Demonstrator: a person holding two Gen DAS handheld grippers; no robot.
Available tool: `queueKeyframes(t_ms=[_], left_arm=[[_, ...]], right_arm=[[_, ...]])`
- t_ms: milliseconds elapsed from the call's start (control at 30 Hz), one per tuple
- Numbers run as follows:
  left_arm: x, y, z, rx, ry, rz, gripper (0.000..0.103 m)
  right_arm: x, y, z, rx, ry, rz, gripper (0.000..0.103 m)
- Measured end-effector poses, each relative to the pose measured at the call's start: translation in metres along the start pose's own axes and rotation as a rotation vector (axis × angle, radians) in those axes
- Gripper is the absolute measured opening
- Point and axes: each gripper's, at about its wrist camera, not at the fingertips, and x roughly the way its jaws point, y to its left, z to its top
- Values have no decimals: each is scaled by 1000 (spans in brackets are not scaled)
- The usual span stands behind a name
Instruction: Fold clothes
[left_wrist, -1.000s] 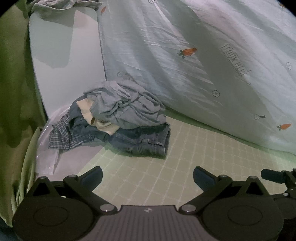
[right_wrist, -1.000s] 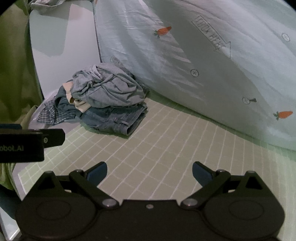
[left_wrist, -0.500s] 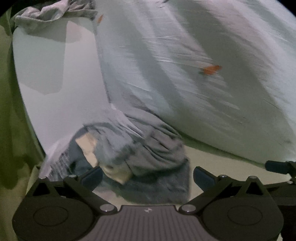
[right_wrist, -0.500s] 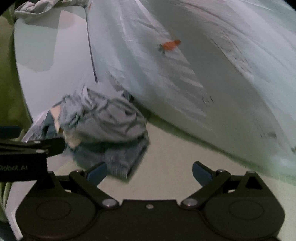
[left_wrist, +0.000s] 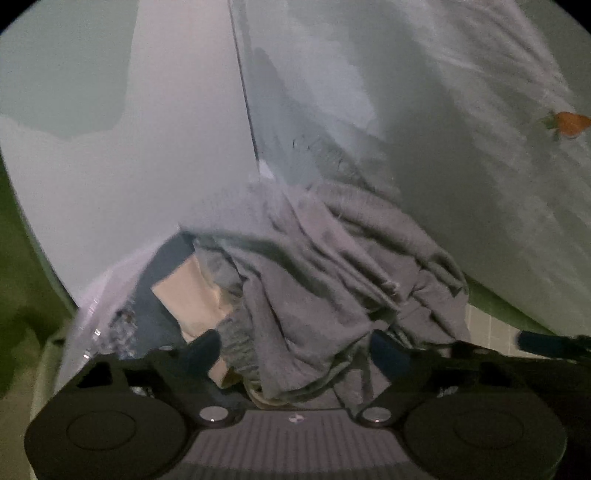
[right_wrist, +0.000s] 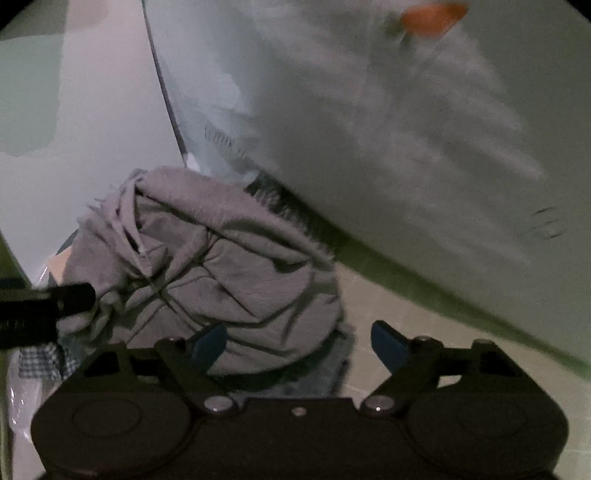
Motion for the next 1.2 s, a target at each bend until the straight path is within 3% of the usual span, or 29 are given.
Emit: queueKeyframes(t_ms=[167, 200, 233, 267, 300, 333, 567, 800, 1000, 1200], left_arm=[[15, 4, -3, -39, 40, -59, 53], [14, 3, -4, -40, 39, -56, 48], [14, 3, -4, -41, 37, -53, 38], [11, 4, -4, -48, 32, -51, 30], [8, 5, -5, -55, 27, -49, 26], [5, 6, -5, -62, 21, -47, 15], [-25, 8, -9, -94, -26, -45, 8], [-89, -32, -35, -47, -70, -97, 8], [-133, -103, -97, 2, -1, -192, 8], [-171, -195, -199, 58, 172, -334, 8]], right_arm=[[43, 5, 7, 50, 66, 69, 76], [48, 5, 8, 65, 85, 84, 66], [53, 4, 9, 79, 104, 101, 48], [54, 3, 9, 74, 108, 112, 41], [55, 3, 9, 66, 109, 121, 26], [55, 3, 10, 57, 110, 131, 5], [-4, -16, -1, 31, -27, 75, 3], [-86, -58, -34, 18, -144, -21, 3], [-170, -135, -96, 90, -167, -162, 3], [-253, -248, -187, 192, -58, -357, 3]])
